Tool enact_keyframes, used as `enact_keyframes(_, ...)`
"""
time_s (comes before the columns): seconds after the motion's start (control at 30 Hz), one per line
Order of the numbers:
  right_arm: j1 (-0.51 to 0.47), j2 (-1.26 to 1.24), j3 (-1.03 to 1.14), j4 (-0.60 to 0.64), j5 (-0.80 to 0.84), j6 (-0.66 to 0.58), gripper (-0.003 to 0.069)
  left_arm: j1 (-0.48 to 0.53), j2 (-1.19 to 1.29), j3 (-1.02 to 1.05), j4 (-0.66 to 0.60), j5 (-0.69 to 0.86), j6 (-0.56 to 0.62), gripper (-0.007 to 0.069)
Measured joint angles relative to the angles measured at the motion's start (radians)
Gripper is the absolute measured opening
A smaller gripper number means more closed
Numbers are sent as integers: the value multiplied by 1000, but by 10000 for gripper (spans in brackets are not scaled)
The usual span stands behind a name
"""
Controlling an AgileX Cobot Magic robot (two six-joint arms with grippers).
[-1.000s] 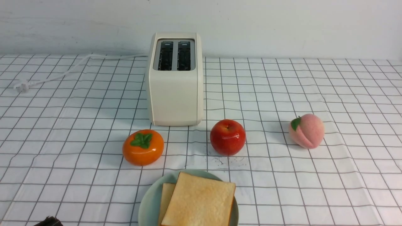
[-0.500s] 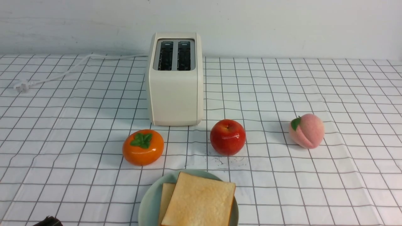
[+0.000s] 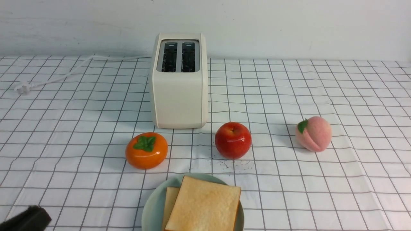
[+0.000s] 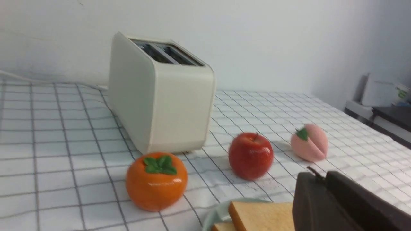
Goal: Take toasted bread from bread machine on white checkered table place on plate.
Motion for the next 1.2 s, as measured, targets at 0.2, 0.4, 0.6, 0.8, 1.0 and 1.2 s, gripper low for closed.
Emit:
enact_keyframes(0.2, 0, 0, 0, 0, 0, 0, 35, 38, 0, 0, 404, -60, -260, -13)
enact_keyframes(0.4, 0, 0, 0, 0, 0, -1, 42, 236, -9, 0, 657, 95, -508, -13)
enact_keyframes(0.6, 0, 0, 0, 0, 0, -1, 42, 262, -68, 81, 716, 224, -585, -13)
enact_keyframes(0.8, 0, 0, 0, -1, 2, -1, 42, 262, -69, 120, 733, 313, -711, -13)
enact_keyframes(1.0, 0, 0, 0, -2, 2, -2, 52, 262, -70, 120, 735, 313, -762, -13)
enact_keyframes(1.2, 0, 0, 0, -2, 2, -2, 61, 262, -70, 120, 736, 313, -767, -13)
